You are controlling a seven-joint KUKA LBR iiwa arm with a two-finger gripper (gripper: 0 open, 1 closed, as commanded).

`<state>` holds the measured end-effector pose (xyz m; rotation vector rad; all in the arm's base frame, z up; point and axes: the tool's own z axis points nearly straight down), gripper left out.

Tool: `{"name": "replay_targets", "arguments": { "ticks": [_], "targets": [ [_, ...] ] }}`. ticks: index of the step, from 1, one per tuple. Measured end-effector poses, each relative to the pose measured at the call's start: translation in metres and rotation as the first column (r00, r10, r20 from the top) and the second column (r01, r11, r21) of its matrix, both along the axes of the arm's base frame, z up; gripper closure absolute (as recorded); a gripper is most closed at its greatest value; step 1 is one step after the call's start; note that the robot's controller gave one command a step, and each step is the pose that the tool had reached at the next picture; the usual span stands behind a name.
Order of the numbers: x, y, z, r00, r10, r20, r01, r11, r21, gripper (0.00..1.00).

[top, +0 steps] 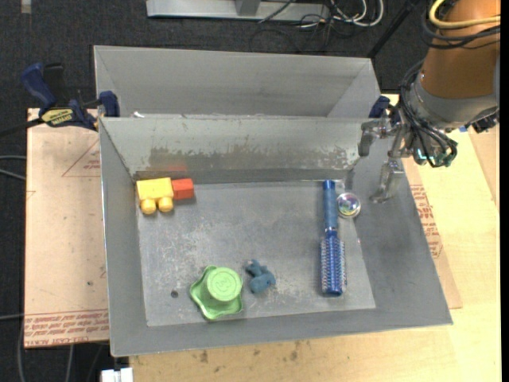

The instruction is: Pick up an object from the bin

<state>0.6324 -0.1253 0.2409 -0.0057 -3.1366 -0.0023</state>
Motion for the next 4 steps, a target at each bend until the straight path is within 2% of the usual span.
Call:
{"name": "replay_targets", "arguments": {
  "ticks": [1,2,3,4],
  "targets": [
    [-0.024,0.003,-0.146,0.958,0.288,0.002,-0.288,0.958,0.002,0.0],
    [-0.029,0.042,-0.172,0.695,0.719,0.007,-0.719,0.695,0.001,0.0],
    [-0.029,0.041,-0.171,0.695,0.719,0.007,-0.719,0.695,-0.002,1.0],
    [-0.02,0.047,-0.027,0.686,0.727,0.013,-0.727,0.686,-0.009,1.0]
  ]
}}
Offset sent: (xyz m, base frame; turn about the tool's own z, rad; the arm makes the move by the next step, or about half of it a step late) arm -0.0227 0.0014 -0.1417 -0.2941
